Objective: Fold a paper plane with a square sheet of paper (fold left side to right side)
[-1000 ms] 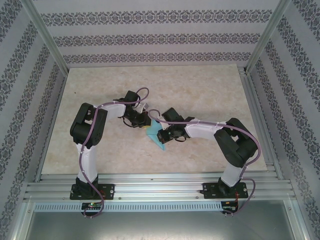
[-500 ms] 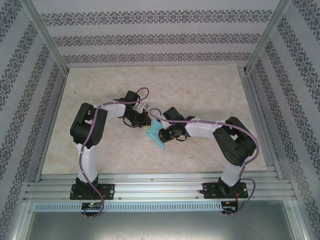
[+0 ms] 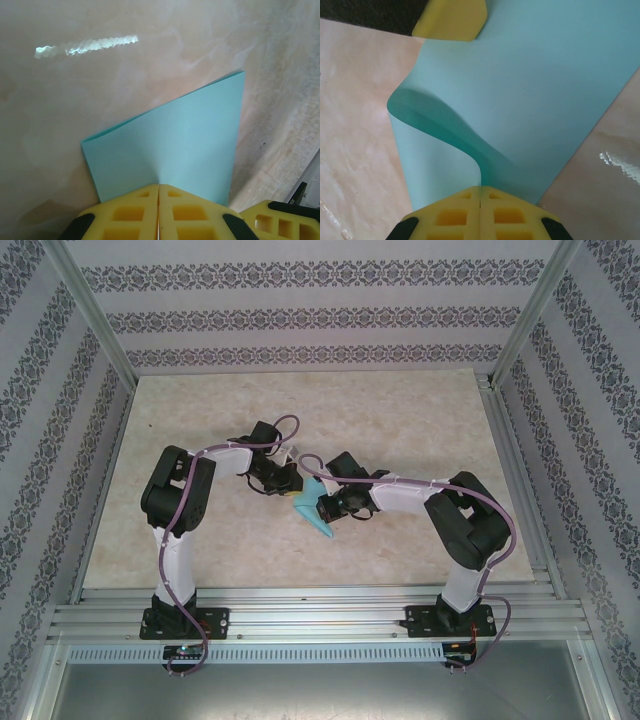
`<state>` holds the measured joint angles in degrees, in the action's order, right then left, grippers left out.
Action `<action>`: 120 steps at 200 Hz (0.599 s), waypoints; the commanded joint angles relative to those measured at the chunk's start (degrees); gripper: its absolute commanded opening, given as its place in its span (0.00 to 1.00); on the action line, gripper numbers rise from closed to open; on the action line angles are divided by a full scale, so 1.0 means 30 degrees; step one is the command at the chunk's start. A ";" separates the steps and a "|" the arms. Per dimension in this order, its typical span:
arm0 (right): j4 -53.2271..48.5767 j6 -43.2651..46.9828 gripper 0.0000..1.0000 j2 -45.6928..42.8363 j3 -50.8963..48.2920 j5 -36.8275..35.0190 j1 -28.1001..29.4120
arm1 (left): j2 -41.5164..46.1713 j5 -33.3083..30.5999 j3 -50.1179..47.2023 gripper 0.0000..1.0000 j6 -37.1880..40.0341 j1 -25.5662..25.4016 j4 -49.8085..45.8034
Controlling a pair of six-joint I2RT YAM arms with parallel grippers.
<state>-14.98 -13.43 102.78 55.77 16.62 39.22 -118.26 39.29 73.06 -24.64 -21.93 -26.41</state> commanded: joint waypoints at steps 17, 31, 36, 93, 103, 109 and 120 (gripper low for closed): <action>0.0501 -0.0162 0.00 -0.0242 -0.0303 0.0347 0.0009 | -0.1103 -0.1583 -0.0270 0.09 0.0290 -0.0489 -0.0482; 0.0528 -0.0266 0.00 -0.0333 -0.0388 0.0341 0.0140 | -0.1095 -0.1600 -0.0270 0.09 0.0276 -0.0513 -0.0482; 0.0533 -0.0291 0.00 -0.0335 -0.0414 0.0337 0.0177 | -0.1080 -0.1590 -0.0270 0.09 0.0301 -0.0488 -0.0482; 0.0651 -0.0489 0.00 -0.0168 -0.0464 0.0297 0.0452 | -0.1098 -0.1622 -0.0329 0.09 0.0275 -0.0540 -0.0453; 0.0587 -0.0503 0.00 -0.0159 -0.0440 0.0304 0.0531 | -0.1099 -0.1619 -0.0329 0.09 0.0296 -0.0522 -0.0453; 0.0593 -0.0503 0.00 -0.0159 -0.0426 0.0318 0.0547 | -0.1078 -0.1614 -0.0325 0.09 0.0313 -0.0528 -0.0453; 0.0571 -0.0503 0.00 -0.0137 -0.0444 0.0312 0.0631 | -0.1090 -0.1644 -0.0328 0.09 0.0327 -0.0519 -0.0453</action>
<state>-14.63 -14.09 102.76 54.72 16.64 40.16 -118.26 39.27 73.08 -24.64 -21.93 -26.41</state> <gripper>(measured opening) 0.042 0.093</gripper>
